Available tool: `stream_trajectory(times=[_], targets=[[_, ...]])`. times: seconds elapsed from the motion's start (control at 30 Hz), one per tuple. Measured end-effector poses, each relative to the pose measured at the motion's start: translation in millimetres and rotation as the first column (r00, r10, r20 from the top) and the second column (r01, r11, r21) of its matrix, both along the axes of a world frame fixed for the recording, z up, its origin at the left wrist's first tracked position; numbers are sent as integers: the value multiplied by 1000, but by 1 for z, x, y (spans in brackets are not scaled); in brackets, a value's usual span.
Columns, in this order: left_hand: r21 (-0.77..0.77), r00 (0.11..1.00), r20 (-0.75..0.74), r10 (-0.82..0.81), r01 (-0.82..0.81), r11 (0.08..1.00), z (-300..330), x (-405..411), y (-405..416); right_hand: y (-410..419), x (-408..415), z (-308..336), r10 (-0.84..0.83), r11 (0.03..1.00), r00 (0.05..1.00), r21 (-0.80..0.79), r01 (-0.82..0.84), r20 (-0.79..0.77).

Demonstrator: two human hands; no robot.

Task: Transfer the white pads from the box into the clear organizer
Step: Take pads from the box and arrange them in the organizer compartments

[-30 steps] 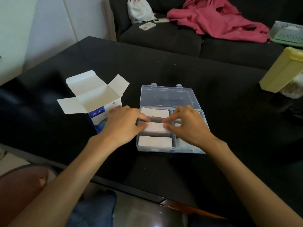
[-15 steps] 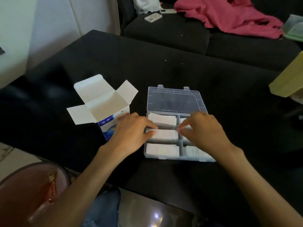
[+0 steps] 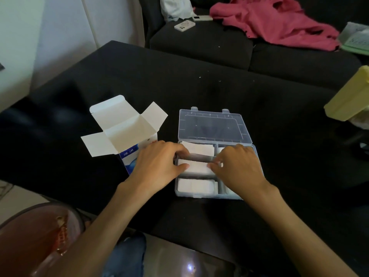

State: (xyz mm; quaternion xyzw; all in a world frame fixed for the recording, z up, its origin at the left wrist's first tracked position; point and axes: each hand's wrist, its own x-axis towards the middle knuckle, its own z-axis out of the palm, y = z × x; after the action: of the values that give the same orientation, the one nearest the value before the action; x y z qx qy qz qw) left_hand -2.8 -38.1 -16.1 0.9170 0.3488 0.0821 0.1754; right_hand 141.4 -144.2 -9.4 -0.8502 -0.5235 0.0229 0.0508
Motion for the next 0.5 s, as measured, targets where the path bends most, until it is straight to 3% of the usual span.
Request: stream_trajectory(times=[0.1,0.17,0.43,0.5], targets=[[-40,980,186,74,-67,997,5,3,1,1,17,19,23,991,985,131,-1,-172],[-14,975,211,70,-69,998,6,7,1,8,38,26,95,979,979,195,-59,-179],[57,985,-167,48,-39,998,-9,23,7,32,65,9,252,963,941,-36,-267,-228],[99,982,-183,44,-26,995,-11,23,8,36,65,9,281,951,931,-62,-302,-233]])
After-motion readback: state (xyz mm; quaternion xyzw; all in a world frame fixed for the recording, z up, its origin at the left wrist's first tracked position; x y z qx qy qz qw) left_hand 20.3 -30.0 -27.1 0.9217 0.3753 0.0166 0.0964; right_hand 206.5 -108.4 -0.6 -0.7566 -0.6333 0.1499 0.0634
